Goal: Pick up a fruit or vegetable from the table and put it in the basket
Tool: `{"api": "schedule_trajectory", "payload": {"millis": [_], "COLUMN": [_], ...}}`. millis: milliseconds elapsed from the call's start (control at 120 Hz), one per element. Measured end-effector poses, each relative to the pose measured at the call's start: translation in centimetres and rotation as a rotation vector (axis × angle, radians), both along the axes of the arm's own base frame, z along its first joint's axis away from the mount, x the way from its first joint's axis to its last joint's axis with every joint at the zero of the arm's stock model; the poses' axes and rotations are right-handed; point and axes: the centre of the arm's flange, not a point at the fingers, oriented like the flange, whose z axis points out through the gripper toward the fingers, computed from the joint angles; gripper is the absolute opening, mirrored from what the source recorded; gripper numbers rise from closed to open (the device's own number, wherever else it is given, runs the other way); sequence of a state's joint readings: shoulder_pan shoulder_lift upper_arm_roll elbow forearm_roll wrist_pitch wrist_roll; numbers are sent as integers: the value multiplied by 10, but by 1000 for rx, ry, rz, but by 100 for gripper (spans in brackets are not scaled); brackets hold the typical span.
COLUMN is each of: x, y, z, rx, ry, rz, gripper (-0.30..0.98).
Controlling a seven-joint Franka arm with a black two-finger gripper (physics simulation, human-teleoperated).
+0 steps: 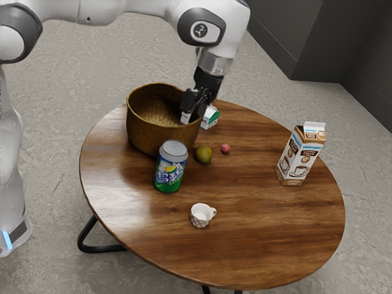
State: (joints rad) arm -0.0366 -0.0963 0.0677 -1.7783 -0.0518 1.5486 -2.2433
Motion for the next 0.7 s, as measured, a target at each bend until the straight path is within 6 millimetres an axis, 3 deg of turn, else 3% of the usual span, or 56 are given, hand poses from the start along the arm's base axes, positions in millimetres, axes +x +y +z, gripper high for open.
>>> {"api": "schedule_trajectory", "payload": {"millis": [167, 233, 350, 567, 633, 700], "x": [2, 7, 21, 56, 58, 57], "y": [68, 81, 58, 6, 2, 11], "z": [1, 2, 14, -14, -24, -41], "rx": [-10, -6, 12, 16, 5, -15], "ry": [-33, -52, -100, -112, -108, -97], "rz": [90, 101, 32, -99, -112, -100], "gripper": [69, 69, 69, 69, 69, 69]}}
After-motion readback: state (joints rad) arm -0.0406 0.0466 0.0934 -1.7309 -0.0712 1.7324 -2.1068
